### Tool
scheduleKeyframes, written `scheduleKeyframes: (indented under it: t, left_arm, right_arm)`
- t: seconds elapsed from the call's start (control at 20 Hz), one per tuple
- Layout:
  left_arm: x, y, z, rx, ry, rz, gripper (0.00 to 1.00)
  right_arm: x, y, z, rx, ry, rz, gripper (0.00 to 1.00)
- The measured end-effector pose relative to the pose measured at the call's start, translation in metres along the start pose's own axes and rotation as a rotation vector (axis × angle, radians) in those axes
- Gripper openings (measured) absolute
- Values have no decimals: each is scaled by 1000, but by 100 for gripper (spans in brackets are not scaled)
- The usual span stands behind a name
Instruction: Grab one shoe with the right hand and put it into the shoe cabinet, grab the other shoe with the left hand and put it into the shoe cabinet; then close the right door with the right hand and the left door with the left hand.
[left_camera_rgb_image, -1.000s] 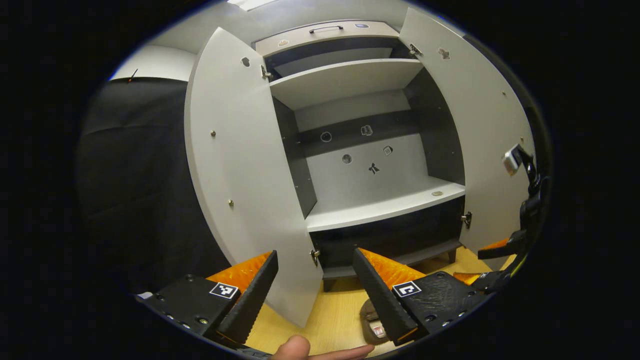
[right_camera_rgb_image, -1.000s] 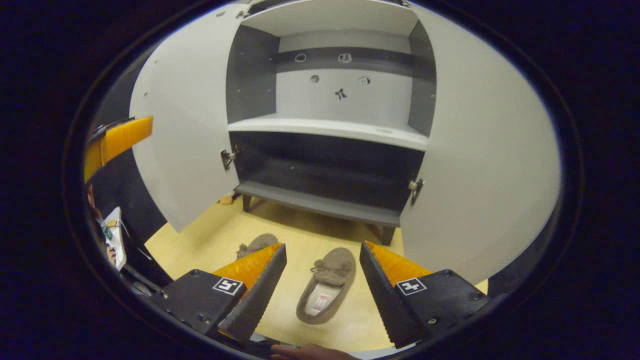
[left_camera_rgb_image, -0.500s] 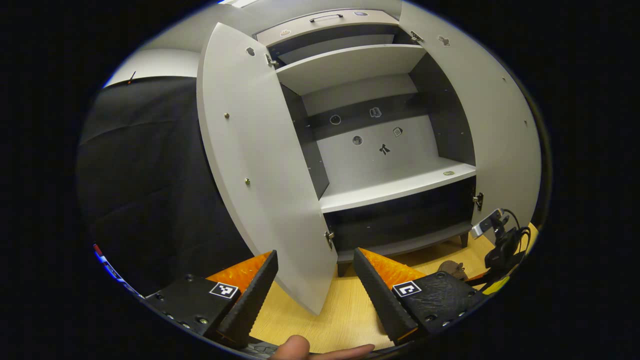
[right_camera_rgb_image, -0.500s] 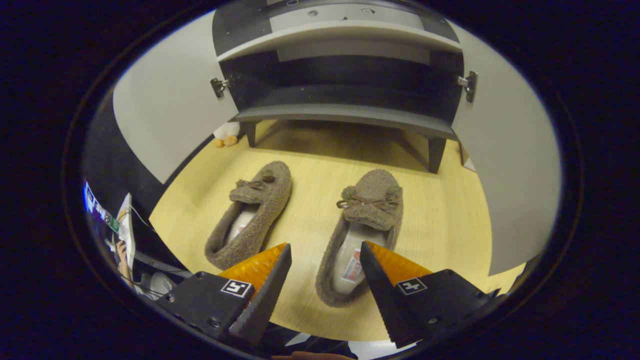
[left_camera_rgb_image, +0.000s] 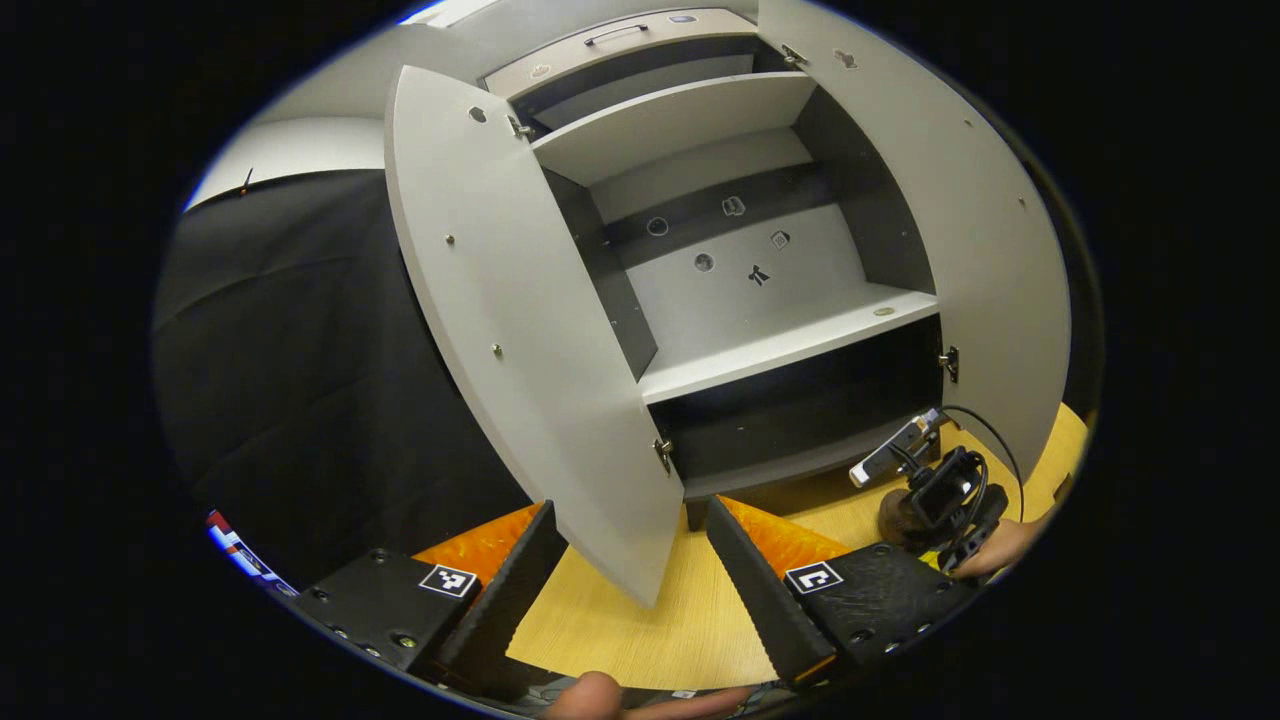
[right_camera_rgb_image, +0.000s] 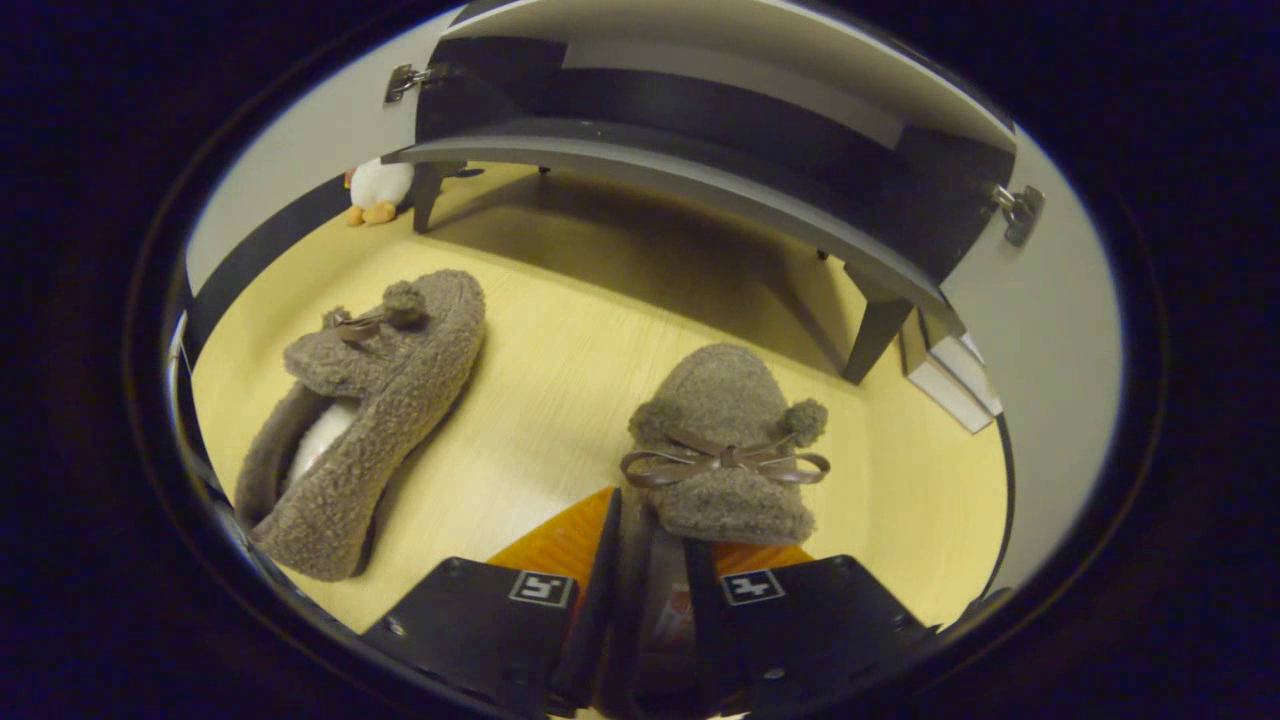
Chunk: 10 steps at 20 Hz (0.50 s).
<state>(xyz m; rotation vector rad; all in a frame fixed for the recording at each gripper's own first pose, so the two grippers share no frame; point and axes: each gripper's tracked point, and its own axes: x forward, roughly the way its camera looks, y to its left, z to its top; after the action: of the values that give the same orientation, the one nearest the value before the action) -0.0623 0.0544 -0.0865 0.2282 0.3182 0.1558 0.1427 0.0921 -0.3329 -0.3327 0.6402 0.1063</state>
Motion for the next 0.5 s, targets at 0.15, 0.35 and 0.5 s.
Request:
scheduleKeyframes:
  t: [0.15, 0.35, 0.5]
  left_arm:
    - [3, 5, 0, -28, 0, 5, 96]
    - [14, 0, 1, -10, -24, -10, 96]
    - [22, -15, 7, -27, -53, -63, 96]
  right_arm:
    - [-18, -5, 16, -19, -59, -2, 10]
    - [-73, -16, 35, 26, -149, 43, 7]
    - [-131, -32, 58, 11, -265, 33, 7]
